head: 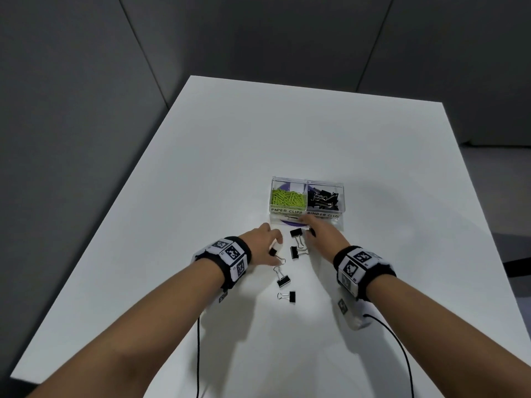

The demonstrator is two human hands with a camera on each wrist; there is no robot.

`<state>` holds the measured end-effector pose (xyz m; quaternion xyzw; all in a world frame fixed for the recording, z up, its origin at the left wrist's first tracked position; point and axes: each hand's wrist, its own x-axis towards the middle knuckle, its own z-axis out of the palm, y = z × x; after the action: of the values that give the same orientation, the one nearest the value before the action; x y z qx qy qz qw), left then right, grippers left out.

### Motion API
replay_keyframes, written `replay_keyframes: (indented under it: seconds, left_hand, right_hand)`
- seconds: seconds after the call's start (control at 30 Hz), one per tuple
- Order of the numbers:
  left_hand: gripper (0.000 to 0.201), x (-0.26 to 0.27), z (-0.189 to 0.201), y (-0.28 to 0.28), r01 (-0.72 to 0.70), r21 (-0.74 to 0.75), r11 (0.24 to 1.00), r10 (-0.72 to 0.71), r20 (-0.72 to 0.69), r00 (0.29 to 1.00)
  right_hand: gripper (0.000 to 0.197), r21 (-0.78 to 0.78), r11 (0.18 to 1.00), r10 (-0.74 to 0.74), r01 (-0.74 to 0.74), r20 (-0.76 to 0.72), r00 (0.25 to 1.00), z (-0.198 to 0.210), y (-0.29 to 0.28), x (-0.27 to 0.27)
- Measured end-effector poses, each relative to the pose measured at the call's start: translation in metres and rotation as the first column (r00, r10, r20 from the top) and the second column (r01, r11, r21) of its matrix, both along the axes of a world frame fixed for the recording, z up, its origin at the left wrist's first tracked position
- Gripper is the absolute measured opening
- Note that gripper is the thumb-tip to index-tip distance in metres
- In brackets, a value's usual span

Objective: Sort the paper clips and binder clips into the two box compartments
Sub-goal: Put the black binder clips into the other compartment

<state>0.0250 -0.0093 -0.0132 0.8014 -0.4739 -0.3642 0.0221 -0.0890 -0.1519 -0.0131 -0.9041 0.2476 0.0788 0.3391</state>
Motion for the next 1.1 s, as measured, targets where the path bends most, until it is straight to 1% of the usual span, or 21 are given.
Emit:
replay_keyframes:
  seconds: [0.07, 0.13, 0.17, 0.23, 0.3, 0.33, 0.37, 0.43, 0.57, 0.63, 0.7, 0.73, 0.83, 0.87, 1.03, 1.07, 1.1]
  left_hand:
    - [0.040, -0.003, -0.003, -0.001, 0.050, 0.001, 0.999, -0.050, 0.045, 0.998]
    - [0.031, -0.005, -0.005, 0.000, 0.051, -0.021, 0.998, -0.050, 0.052, 0.997]
    - [0.027, -0.005, -0.005, 0.000, 0.042, -0.031, 0.999, -0.041, 0.048, 0.998]
    - [0.016, -0.007, -0.005, 0.002, 0.032, -0.055, 0.998, -0.030, 0.036, 0.999]
    - [0.007, -0.009, -0.006, 0.004, 0.030, -0.068, 0.997, -0.028, 0.027, 0.999]
    - [0.008, -0.010, -0.006, 0.005, 0.026, -0.069, 0.997, -0.025, 0.021, 0.999]
    - [0.015, -0.010, -0.007, 0.005, 0.021, -0.071, 0.997, -0.019, 0.022, 1.000]
    - [0.025, -0.011, -0.008, 0.006, 0.026, -0.066, 0.997, -0.024, 0.034, 0.999]
    - [0.026, -0.009, -0.006, 0.007, 0.038, -0.069, 0.997, -0.035, 0.046, 0.998]
    - [0.029, -0.007, -0.006, 0.008, 0.014, -0.088, 0.996, -0.012, 0.026, 1.000]
    - [0.039, -0.007, -0.004, 0.009, 0.003, -0.093, 0.996, -0.004, -0.007, 1.000]
    - [0.042, -0.009, -0.002, 0.009, 0.007, -0.088, 0.996, -0.009, -0.020, 1.000]
    - [0.035, -0.018, 0.002, 0.010, 0.025, -0.077, 0.997, -0.027, -0.026, 0.999]
    - [0.036, -0.021, 0.003, 0.011, 0.030, -0.063, 0.998, -0.032, -0.029, 0.999]
    - [0.059, -0.035, 0.001, 0.018, 0.127, 0.001, 0.992, -0.127, -0.043, 0.991]
    - [0.064, -0.037, 0.001, 0.019, 0.136, 0.015, 0.991, -0.135, -0.047, 0.990]
    - [0.068, -0.039, 0.000, 0.019, 0.138, 0.024, 0.990, -0.137, -0.057, 0.989]
  right_hand:
    - [0.025, -0.028, 1.000, -0.007, 0.007, -0.002, 1.000, -0.005, 0.001, 0.008]
    - [0.018, -0.044, 0.998, -0.035, 0.034, -0.031, 0.999, -0.009, 0.003, 0.016]
    - [0.019, -0.050, 0.997, -0.057, 0.055, -0.041, 0.998, -0.011, 0.004, 0.019]
    - [0.027, -0.067, 0.994, -0.094, 0.089, -0.073, 0.993, -0.011, 0.007, 0.022]
    - [0.041, -0.095, 0.991, -0.104, 0.093, -0.123, 0.987, -0.012, 0.010, 0.024]
    - [0.046, -0.104, 0.991, -0.100, 0.086, -0.142, 0.985, -0.013, 0.012, 0.025]
    - [0.047, -0.107, 0.991, -0.092, 0.076, -0.151, 0.984, -0.014, 0.013, 0.025]
    - [0.039, -0.107, 0.993, -0.068, 0.052, -0.150, 0.986, -0.014, 0.016, 0.025]
    - [0.027, -0.094, 0.995, -0.045, 0.032, -0.138, 0.989, -0.011, 0.014, 0.022]
    - [0.022, -0.099, 0.994, -0.059, 0.046, -0.127, 0.990, -0.008, 0.012, 0.017]
    - [0.013, -0.119, 0.991, -0.070, 0.056, -0.121, 0.990, -0.003, 0.011, 0.013]
    - [0.012, -0.131, 0.990, -0.067, 0.052, -0.119, 0.991, 0.000, 0.010, 0.011]
    - [0.013, -0.125, 0.992, -0.046, 0.029, -0.133, 0.990, 0.008, 0.006, 0.004]
    - [0.012, -0.113, 0.994, -0.026, 0.011, -0.135, 0.991, 0.009, 0.005, 0.002]
    - [0.006, -0.048, 0.994, 0.092, -0.100, -0.143, 0.985, 0.007, 0.007, -0.006]
    - [0.006, -0.036, 0.992, 0.111, -0.118, -0.146, 0.983, 0.006, 0.009, -0.007]
    - [0.013, -0.022, 0.991, 0.126, -0.131, -0.148, 0.981, 0.004, 0.011, -0.008]
